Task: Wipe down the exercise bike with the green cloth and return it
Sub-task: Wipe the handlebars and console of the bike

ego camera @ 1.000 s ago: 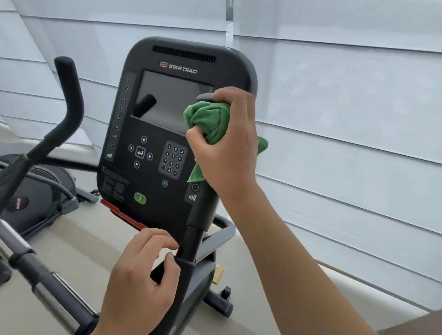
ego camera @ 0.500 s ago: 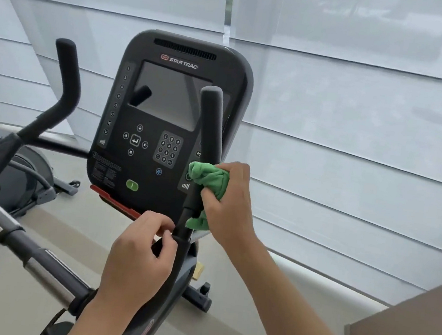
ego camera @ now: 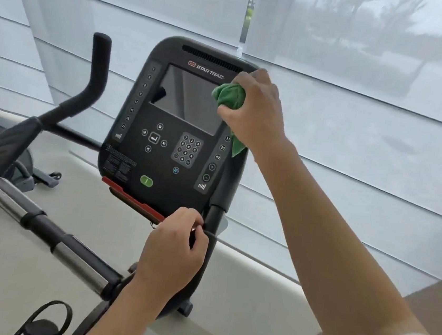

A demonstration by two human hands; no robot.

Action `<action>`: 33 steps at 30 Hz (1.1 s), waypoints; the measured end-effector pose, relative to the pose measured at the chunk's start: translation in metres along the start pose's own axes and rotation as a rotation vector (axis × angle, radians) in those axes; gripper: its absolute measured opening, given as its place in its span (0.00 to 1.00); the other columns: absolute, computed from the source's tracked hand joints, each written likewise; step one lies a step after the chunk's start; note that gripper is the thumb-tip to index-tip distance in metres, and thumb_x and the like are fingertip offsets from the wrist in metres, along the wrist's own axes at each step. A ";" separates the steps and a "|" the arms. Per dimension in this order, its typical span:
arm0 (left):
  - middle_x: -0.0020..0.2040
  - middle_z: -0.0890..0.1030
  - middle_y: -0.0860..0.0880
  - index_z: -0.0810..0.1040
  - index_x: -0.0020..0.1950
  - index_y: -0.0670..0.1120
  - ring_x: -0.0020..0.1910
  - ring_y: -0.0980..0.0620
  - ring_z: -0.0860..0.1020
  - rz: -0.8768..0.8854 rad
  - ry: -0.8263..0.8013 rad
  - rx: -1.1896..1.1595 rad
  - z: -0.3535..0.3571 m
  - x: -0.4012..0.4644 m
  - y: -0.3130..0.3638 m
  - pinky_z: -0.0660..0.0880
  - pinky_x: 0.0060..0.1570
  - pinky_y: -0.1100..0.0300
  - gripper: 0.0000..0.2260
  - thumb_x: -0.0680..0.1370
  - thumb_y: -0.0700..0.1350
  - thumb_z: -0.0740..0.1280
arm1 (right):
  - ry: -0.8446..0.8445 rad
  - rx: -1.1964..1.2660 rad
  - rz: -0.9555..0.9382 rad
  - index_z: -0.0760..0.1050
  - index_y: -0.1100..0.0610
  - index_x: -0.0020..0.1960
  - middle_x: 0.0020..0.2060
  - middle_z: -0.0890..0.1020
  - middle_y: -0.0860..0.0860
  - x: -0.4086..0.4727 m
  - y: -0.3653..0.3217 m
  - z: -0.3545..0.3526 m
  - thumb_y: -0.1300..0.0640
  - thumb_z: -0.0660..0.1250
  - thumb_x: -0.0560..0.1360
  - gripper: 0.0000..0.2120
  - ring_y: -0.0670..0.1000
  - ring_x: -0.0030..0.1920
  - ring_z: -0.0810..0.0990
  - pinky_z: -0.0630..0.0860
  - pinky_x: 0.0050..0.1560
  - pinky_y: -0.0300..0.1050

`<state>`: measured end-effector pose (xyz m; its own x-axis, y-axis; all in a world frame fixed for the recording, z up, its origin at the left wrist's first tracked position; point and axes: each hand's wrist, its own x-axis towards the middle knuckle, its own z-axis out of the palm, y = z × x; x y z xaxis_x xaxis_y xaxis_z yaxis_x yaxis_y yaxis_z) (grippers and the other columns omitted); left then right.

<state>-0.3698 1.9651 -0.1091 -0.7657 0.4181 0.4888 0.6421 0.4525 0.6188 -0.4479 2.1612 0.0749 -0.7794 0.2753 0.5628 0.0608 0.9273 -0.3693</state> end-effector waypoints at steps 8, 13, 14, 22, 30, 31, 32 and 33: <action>0.38 0.75 0.55 0.73 0.45 0.50 0.35 0.56 0.75 -0.009 -0.033 -0.017 -0.001 0.000 -0.001 0.78 0.34 0.59 0.06 0.81 0.42 0.65 | -0.001 -0.569 -0.157 0.81 0.53 0.51 0.49 0.75 0.50 0.009 -0.016 0.024 0.57 0.74 0.70 0.10 0.59 0.55 0.75 0.74 0.53 0.57; 0.41 0.77 0.55 0.75 0.48 0.50 0.38 0.55 0.77 -0.004 -0.065 -0.060 -0.006 -0.001 -0.004 0.79 0.37 0.56 0.03 0.80 0.43 0.65 | 0.050 -0.453 -0.293 0.81 0.54 0.48 0.55 0.79 0.46 -0.024 0.000 0.029 0.59 0.74 0.70 0.08 0.57 0.72 0.70 0.64 0.69 0.63; 0.42 0.79 0.55 0.76 0.50 0.50 0.39 0.56 0.78 0.000 -0.070 -0.068 -0.007 -0.003 -0.005 0.80 0.38 0.57 0.02 0.81 0.43 0.65 | 0.060 -0.406 -0.306 0.82 0.54 0.49 0.55 0.80 0.46 -0.028 0.003 0.028 0.61 0.74 0.70 0.08 0.57 0.74 0.69 0.63 0.71 0.64; 0.63 0.82 0.56 0.73 0.76 0.51 0.56 0.56 0.82 0.034 -0.112 -0.027 -0.025 -0.057 -0.022 0.81 0.56 0.60 0.22 0.81 0.50 0.62 | 0.096 0.013 -0.244 0.85 0.62 0.53 0.59 0.84 0.52 -0.084 0.020 0.035 0.66 0.77 0.73 0.09 0.59 0.78 0.68 0.66 0.78 0.57; 0.72 0.77 0.51 0.71 0.79 0.49 0.65 0.51 0.78 0.096 -0.126 0.037 -0.037 -0.086 -0.036 0.77 0.63 0.55 0.25 0.81 0.52 0.63 | 0.001 0.085 0.028 0.84 0.61 0.54 0.53 0.84 0.49 -0.167 0.002 0.064 0.66 0.77 0.73 0.10 0.53 0.63 0.76 0.72 0.68 0.54; 0.73 0.76 0.51 0.70 0.79 0.50 0.66 0.51 0.78 0.103 -0.119 0.036 -0.038 -0.089 -0.037 0.76 0.63 0.55 0.25 0.81 0.52 0.62 | 0.000 0.110 0.052 0.84 0.59 0.54 0.53 0.83 0.47 -0.175 -0.001 0.064 0.64 0.78 0.73 0.11 0.52 0.62 0.75 0.72 0.68 0.53; 0.73 0.75 0.50 0.70 0.79 0.50 0.66 0.50 0.77 0.112 -0.119 0.033 -0.039 -0.091 -0.038 0.75 0.64 0.54 0.25 0.81 0.52 0.62 | -0.014 0.107 0.055 0.84 0.58 0.55 0.53 0.83 0.45 -0.183 -0.005 0.063 0.62 0.78 0.73 0.11 0.50 0.63 0.75 0.72 0.68 0.52; 0.74 0.75 0.49 0.71 0.79 0.49 0.67 0.49 0.76 0.120 -0.121 0.029 -0.040 -0.094 -0.040 0.75 0.66 0.53 0.25 0.81 0.52 0.62 | -0.031 0.085 0.044 0.84 0.56 0.54 0.52 0.82 0.42 -0.191 -0.009 0.064 0.61 0.78 0.74 0.10 0.49 0.63 0.74 0.72 0.67 0.52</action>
<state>-0.3251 1.8768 -0.1550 -0.6742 0.5617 0.4795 0.7311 0.4153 0.5413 -0.3393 2.0841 -0.0761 -0.7962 0.3062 0.5219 0.0435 0.8892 -0.4554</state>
